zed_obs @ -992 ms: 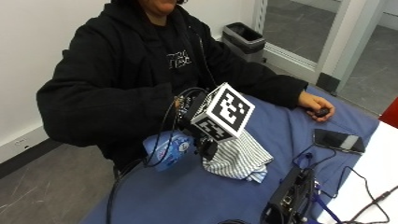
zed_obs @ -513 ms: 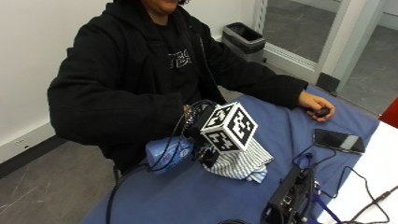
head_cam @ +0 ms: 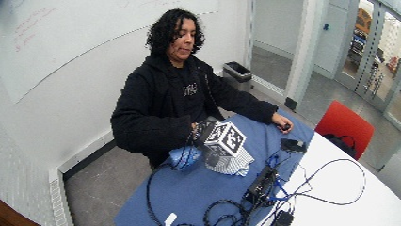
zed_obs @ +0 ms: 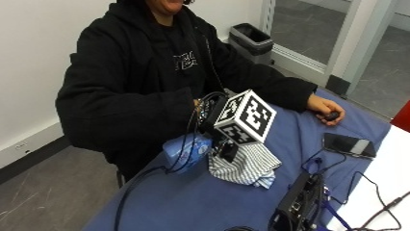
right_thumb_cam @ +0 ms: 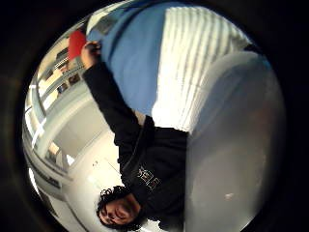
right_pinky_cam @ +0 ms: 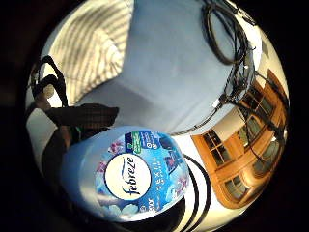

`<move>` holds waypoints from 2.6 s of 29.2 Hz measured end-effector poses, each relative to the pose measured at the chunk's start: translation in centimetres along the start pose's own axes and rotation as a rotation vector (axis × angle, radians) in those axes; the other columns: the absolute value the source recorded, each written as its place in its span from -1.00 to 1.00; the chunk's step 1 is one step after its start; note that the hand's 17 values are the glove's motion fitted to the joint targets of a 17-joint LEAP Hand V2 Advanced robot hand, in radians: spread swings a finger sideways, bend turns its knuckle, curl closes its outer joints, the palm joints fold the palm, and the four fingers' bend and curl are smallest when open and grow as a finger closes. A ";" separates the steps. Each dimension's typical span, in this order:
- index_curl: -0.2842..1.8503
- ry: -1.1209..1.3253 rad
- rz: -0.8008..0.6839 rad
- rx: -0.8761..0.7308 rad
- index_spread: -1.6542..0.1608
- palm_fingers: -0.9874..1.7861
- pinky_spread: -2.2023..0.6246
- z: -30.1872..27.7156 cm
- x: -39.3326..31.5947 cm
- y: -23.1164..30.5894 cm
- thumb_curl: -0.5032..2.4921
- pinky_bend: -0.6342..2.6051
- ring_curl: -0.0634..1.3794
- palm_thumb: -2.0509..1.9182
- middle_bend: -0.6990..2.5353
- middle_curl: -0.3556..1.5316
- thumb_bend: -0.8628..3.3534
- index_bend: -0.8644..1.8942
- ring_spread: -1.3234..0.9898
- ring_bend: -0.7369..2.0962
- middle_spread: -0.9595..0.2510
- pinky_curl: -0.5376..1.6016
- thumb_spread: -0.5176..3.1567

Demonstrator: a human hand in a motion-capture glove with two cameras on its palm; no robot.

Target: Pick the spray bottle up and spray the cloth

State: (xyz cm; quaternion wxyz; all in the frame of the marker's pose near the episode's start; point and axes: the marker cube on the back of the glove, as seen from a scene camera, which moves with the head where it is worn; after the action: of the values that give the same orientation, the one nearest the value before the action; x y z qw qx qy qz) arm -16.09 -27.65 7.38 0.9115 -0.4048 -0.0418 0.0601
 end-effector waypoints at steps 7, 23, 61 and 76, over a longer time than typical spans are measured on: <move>-0.13 -0.174 -0.255 0.182 0.58 0.66 0.38 -5.2 -6.8 -0.6 -0.12 -0.31 -0.18 0.56 -0.16 -0.01 -0.60 -0.16 -0.03 0.04 0.26 -0.05 -0.60; -0.12 -0.712 -0.729 0.635 0.58 0.66 0.38 -6.3 -17.2 -9.9 -0.11 -0.31 -0.18 0.56 -0.16 0.00 -0.60 -0.17 -0.03 0.04 0.25 -0.05 -0.59; -0.10 -0.952 -0.851 0.854 0.55 0.68 0.37 -3.1 -18.0 -15.0 -0.10 -0.31 -0.18 0.54 -0.16 0.00 -0.60 -0.16 -0.04 0.04 0.24 -0.06 -0.60; -0.17 -0.743 -0.752 0.487 0.57 0.23 0.51 -3.0 -14.0 -10.9 -0.11 -0.36 -0.20 0.55 -0.25 -0.06 -0.60 -0.32 0.04 -0.03 0.45 -0.06 -0.48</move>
State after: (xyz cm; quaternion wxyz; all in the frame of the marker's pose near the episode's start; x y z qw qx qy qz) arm -28.70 -39.11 13.11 0.8612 -0.0928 -0.4847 -0.1216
